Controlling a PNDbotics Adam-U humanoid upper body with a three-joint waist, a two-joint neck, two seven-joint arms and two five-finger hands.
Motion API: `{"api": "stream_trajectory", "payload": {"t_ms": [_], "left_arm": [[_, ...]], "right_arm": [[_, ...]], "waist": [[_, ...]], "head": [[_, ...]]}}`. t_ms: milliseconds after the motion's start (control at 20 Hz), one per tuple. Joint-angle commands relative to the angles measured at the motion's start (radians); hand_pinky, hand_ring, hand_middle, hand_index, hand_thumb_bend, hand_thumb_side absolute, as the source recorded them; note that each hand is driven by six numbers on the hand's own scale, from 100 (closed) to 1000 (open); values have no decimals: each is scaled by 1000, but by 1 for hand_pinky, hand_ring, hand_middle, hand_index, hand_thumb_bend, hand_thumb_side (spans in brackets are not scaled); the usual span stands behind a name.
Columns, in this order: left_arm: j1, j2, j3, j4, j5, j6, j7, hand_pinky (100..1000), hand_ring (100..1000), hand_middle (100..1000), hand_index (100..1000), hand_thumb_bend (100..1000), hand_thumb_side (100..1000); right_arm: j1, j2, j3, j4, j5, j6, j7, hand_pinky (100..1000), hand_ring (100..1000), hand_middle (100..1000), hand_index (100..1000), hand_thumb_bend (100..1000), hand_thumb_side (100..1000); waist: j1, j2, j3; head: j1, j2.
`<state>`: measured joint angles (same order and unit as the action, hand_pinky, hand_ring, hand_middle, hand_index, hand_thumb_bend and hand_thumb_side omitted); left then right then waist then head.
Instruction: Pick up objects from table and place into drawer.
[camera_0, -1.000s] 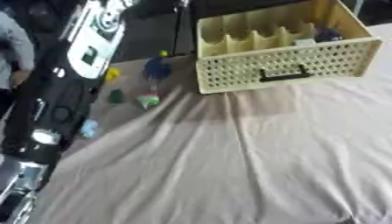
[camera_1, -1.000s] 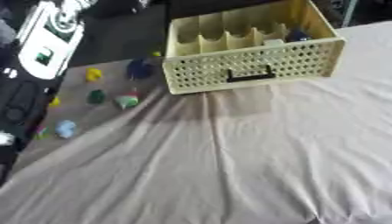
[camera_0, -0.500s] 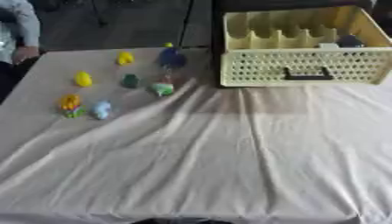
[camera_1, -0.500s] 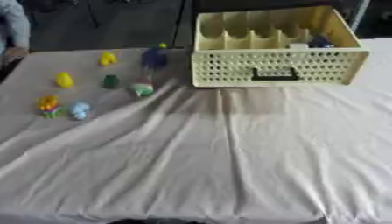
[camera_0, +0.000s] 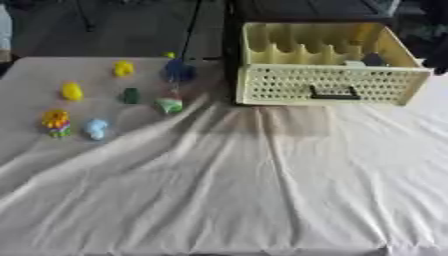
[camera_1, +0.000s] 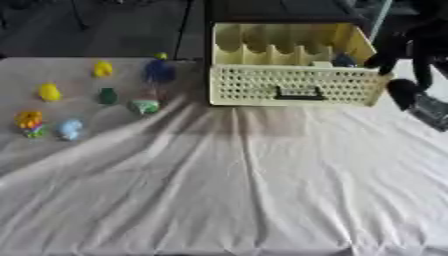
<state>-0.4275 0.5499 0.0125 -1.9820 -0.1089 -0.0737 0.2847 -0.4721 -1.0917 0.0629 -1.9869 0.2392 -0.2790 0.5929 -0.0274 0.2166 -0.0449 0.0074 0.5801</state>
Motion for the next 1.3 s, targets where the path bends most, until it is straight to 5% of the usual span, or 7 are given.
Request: {"api": "stream_trajectory", "payload": {"t_ms": [50, 350, 650, 800, 900, 1100, 1300], "left_arm": [[11, -25, -4, -18, 9, 1, -28, 576, 718, 710, 961, 152, 938], [33, -70, -6, -18, 3, -22, -41, 574, 716, 708, 961, 132, 943], [38, -89, -15, -18, 13, -21, -55, 570, 712, 705, 960, 104, 960], [38, -96, -23, -18, 18, -14, -68, 569, 712, 705, 961, 100, 961], [36, -101, -26, -18, 20, -8, -76, 568, 712, 704, 960, 100, 956], [37, -106, -29, -18, 20, 4, -84, 565, 710, 703, 959, 100, 953], [37, -111, -30, -18, 21, 17, -84, 556, 708, 703, 958, 100, 963]], "right_arm": [[-7, -64, 25, -13, -48, -12, 84, 100, 351, 625, 853, 100, 917], [-2, -67, 88, -13, -52, -19, 146, 100, 345, 626, 858, 100, 968], [-20, -44, 150, -13, -57, 37, 186, 100, 349, 636, 849, 100, 905], [-46, -30, 179, -13, -125, 104, 226, 259, 486, 605, 829, 100, 931], [-70, -19, 196, -13, -197, 196, 270, 336, 508, 621, 832, 100, 1000], [-131, 6, 213, 28, -266, 342, 311, 314, 486, 629, 806, 100, 1000], [-202, 48, 219, 121, -233, 370, 314, 269, 456, 618, 799, 100, 1000]], "waist": [[-2, -9, 2], [-3, 6, 9], [-2, 20, 21], [-6, 22, 29], [-8, 23, 37], [-10, 26, 50], [-10, 28, 59]], "head": [[-16, -27], [-22, -50], [-33, -58], [-48, -49], [-60, -41], [-80, -28], [-93, -21]]}}
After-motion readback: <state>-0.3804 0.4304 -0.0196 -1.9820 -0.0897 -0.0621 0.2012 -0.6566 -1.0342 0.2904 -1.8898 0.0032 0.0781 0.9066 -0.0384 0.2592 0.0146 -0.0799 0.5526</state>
